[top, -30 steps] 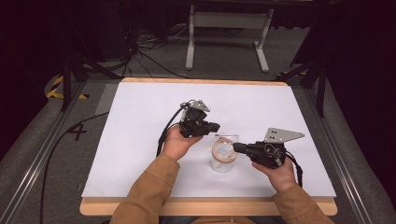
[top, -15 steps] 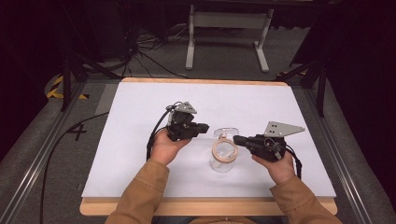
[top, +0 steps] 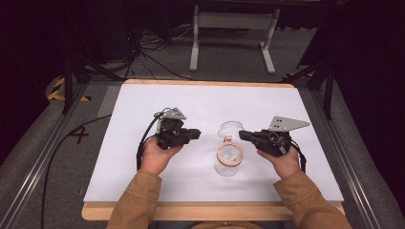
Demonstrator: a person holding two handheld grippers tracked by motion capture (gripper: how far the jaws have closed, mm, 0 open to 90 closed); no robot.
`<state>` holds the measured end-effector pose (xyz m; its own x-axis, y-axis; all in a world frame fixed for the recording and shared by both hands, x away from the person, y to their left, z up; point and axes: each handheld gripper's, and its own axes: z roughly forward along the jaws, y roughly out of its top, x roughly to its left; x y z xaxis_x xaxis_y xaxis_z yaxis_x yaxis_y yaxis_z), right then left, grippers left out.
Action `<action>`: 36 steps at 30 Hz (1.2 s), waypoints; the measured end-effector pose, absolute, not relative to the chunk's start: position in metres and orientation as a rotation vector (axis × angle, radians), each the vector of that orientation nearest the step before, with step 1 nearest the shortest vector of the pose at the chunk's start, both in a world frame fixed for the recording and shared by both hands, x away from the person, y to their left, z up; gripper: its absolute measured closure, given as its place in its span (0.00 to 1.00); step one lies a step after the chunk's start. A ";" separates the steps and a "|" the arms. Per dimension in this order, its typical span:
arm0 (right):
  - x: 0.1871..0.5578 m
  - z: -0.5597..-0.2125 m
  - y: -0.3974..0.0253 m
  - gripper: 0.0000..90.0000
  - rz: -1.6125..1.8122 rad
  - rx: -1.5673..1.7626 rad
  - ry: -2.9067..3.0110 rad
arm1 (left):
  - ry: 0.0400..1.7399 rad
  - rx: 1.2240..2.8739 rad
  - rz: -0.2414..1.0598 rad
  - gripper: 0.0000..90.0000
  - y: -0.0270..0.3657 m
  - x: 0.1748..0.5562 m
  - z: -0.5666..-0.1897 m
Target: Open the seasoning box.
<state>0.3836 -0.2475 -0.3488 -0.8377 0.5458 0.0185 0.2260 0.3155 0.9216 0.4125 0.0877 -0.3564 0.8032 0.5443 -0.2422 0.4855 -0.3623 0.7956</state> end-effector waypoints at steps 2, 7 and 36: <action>0.387 -0.349 -0.249 1.00 1.523 0.705 2.286 | 0.769 2.024 0.080 0.93 0.090 0.412 -0.358; 0.391 -0.350 -0.251 1.00 1.525 0.719 2.285 | 0.782 2.020 0.086 0.93 0.093 0.412 -0.358; 0.394 -0.333 -0.314 0.93 1.445 0.765 2.291 | 0.798 2.036 0.156 0.84 0.112 0.413 -0.349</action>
<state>0.3936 -0.3145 -0.3325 -0.8029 0.5960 0.0102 0.2660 0.3430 0.9009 0.4129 0.1122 -0.3493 0.7825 0.5927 -0.1910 0.4766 -0.3726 0.7963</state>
